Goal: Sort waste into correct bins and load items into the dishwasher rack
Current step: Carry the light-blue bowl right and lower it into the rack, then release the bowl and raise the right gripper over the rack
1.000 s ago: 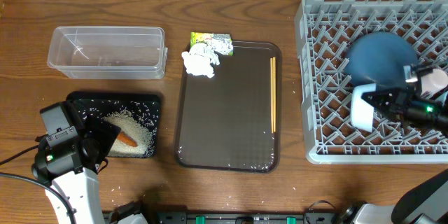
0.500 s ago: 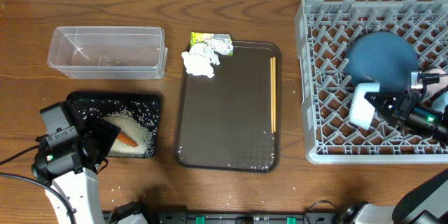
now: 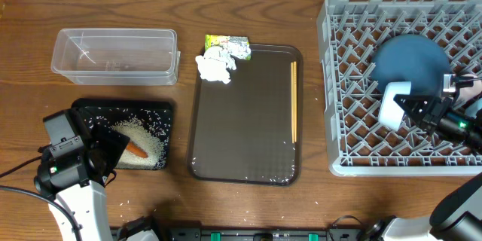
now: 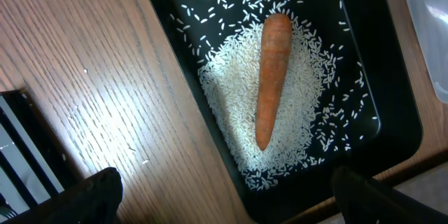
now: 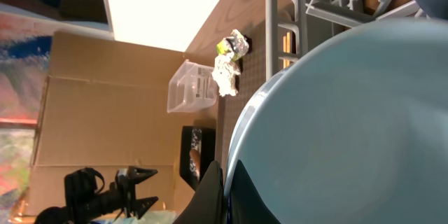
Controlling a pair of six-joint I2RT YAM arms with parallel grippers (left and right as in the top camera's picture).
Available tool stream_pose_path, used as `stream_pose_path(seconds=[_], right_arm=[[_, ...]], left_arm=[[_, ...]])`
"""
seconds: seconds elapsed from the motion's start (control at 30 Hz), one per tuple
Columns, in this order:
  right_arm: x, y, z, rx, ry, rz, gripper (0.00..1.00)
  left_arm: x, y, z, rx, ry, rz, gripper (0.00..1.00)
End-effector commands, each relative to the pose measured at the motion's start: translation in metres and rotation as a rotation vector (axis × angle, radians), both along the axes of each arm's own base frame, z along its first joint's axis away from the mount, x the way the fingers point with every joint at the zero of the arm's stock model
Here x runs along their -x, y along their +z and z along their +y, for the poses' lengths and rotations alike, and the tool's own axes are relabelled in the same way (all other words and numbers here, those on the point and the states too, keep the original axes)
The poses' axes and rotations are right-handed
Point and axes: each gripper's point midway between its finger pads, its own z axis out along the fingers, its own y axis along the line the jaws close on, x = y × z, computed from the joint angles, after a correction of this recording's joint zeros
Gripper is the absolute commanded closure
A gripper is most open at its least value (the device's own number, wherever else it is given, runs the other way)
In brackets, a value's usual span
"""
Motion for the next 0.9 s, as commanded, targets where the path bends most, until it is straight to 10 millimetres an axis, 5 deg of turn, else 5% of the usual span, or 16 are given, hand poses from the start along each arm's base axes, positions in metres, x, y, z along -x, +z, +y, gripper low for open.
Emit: stream_pose_path(seconds=[0.0,0.3,0.5,0.7,0.87], right_arm=[[0.006,-0.015,-0.002,0.023,0.007,0.07,0.99],[0.028,0.003,-0.018,0.091,-0.072,0.098,0.95],[0.051,0.001,-0.036,0.251,-0.176,0.239,0.52],[0.065,0.013,-0.04,0.347,-0.265,0.3,0.42],[0.072,0.038,-0.04,0.411,-0.327,0.291,0.22]], left_arm=[[0.003,0.0,0.004,-0.011,0.029,0.007,0.02],[0.003,0.0,0.004,-0.011,0.029,0.007,0.02],[0.003,0.0,0.004,-0.011,0.029,0.007,0.02],[0.003,0.0,0.004,-0.011,0.029,0.007,0.02],[0.003,0.0,0.004,-0.011,0.029,0.007,0.02]])
